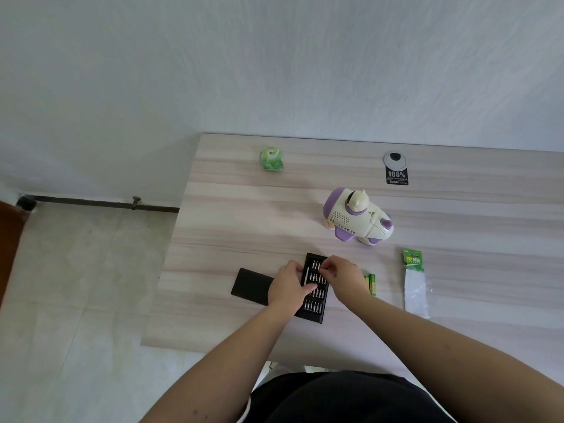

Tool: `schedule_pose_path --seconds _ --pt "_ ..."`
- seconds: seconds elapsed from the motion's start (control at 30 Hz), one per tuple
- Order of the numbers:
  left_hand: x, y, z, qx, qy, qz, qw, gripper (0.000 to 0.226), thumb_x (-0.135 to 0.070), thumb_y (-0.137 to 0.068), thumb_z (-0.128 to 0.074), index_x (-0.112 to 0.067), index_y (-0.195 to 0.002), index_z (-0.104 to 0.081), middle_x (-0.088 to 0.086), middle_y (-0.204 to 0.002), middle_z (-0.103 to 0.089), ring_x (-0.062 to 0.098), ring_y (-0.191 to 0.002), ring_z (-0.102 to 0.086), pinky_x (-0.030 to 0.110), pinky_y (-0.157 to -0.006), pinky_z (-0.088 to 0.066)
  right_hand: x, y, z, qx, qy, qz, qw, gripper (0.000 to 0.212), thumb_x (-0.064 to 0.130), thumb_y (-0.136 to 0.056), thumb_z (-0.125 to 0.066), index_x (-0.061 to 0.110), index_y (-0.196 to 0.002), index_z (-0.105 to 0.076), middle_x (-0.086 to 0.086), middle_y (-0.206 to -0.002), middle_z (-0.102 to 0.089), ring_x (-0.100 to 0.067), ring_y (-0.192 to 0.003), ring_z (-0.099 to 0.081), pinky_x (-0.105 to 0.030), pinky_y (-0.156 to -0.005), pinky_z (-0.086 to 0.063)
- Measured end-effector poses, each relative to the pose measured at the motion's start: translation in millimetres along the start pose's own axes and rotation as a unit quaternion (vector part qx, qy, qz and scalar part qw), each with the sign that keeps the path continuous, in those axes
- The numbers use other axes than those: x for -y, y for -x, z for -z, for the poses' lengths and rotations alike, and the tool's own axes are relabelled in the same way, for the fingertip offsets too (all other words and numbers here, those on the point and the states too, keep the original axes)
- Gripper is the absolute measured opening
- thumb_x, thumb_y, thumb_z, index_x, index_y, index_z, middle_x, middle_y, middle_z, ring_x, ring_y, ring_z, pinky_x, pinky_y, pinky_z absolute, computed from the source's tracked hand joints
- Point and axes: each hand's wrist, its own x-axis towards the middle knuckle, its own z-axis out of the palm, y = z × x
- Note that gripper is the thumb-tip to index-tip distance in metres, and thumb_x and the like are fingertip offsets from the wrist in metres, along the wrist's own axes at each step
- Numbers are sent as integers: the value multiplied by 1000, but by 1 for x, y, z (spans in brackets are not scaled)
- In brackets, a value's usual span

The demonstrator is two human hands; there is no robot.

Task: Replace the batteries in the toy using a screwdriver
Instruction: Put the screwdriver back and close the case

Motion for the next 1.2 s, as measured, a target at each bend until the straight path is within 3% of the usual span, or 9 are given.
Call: schedule_pose_path --seconds 0.33,0.43,0.53,0.6,0.67,0.77,1.07,1.2 --pt "0 -1 -1 1 -20 -1 1000 49 -44 -80 -73 -23 -118 -50 -6 -112 -54 16 -95 -59 35 -80 -53 -16 20 -13 -26 100 131 986 27 23 -96 -55 17 -119 -67 -7 -116 -61 -27 -103 -61 -34 -81 -49" --pt "1 0 0 14 -25 -4 1000 52 -44 -79 -74 -23 -120 -49 -5 -115 -55 16 -97 -59 37 -82 -54 -13 20 -15 -31 139 156 977 24 19 -94 -58 14 -115 -69 -10 -110 -63 -32 -97 -63 -37 -77 -51" --pt "3 0 1 21 -19 -15 999 64 -42 -77 -77 -23 -128 -43 -3 -122 -54 19 -104 -59 39 -85 -53 -14 20 -16 -43 169 170 970 17 12 -74 -80 17 -90 -76 -8 -86 -65 -31 -68 -66 -34 -49 -51" --pt "4 1 3 34 -13 -34 999 84 -38 -75 -79 -25 -142 -30 1 -128 -52 22 -109 -58 39 -87 -52 -16 19 -19 -50 194 183 962 26 11 -56 -90 20 -75 -75 -3 -74 -63 -24 -53 -62 -27 -35 -42" --pt "7 2 6 71 -30 -69 995 104 -34 -74 -80 -34 -151 -11 5 -128 -50 24 -112 -57 40 -90 -51 -18 18 -20 -51 219 188 956 31 13 -51 -93 21 -73 -73 -1 -73 -60 -22 -53 -60 -25 -33 -39" --pt "10 4 10 114 -100 -117 982 111 -31 -77 -79 -39 -152 2 7 -123 -47 24 -107 -58 38 -91 -50 -18 19 -20 -45 238 191 951 35 12 -49 -93 21 -75 -72 0 -74 -60 -21 -55 -60 -27 -33 -40" --pt "7 2 7 118 -167 -125 971 109 -44 -80 -74 -31 -154 4 7 -128 -45 25 -112 -55 39 -92 -50 -14 23 -20 -25 250 188 950 61 10 -34 -95 19 -91 -76 -4 -81 -66 -24 -60 -64 -27 -31 -43" --pt "6 1 6 116 -169 -118 972 109 -45 -80 -74 -31 -154 4 7 -127 -46 24 -112 -55 38 -92 -50 -15 27 -24 -14 284 173 943 75 14 -24 -95 18 -96 -74 -4 -86 -65 -25 -65 -65 -29 -38 -48"
